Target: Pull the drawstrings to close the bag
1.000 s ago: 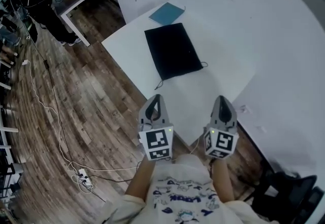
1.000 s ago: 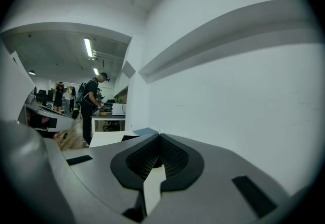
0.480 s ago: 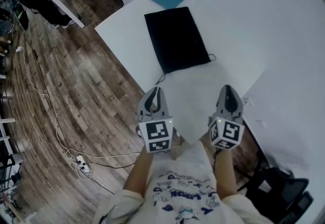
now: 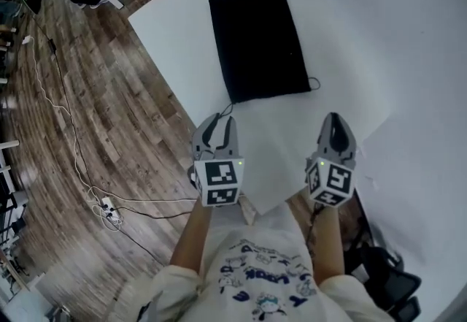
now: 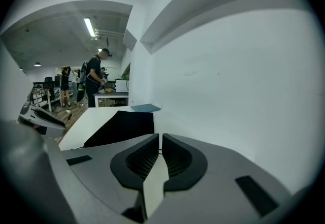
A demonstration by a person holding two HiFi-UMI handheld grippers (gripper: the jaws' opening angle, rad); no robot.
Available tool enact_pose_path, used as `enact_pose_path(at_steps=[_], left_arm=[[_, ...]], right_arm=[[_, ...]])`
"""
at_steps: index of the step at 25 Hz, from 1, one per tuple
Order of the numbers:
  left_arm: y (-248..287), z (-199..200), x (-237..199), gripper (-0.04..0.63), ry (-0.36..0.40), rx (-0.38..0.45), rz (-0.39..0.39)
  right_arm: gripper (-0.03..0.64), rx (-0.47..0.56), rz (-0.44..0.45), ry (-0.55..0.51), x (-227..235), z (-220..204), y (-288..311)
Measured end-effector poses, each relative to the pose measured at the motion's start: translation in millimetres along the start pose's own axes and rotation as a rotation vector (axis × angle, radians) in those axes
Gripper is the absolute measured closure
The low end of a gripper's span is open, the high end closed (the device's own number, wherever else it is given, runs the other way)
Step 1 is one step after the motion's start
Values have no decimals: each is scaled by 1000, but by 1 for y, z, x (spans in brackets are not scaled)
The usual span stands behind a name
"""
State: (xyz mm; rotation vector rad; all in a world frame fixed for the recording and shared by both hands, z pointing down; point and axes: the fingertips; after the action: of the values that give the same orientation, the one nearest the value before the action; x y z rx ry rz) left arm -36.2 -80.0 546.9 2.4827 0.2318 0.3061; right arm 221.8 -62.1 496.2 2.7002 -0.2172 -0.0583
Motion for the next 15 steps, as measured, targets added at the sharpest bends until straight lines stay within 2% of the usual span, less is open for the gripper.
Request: enact_pose_path(at_steps=[7, 9, 11, 15], left_arm=[[42, -20, 16, 451, 47, -156, -27], [48, -29, 15, 447, 54, -190, -23], [53, -34, 15, 448, 71, -213, -26], [60, -34, 13, 448, 116, -238, -20]], right_arm=[[608, -73, 70, -50, 25, -4, 47], [573, -95, 108, -62, 28, -9, 56], [533, -117, 145, -59, 29, -14, 65], [528, -152, 210, -84, 35, -16, 79]])
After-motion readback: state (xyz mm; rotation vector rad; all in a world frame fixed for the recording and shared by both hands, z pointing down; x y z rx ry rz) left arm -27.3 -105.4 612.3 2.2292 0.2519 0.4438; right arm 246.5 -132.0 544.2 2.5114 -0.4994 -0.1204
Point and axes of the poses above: the fingertips, and each gripper's own axes: y forward along the fingers, x to its right, z out of its top, and after that the axes turned 15 degrees about z, right-handed
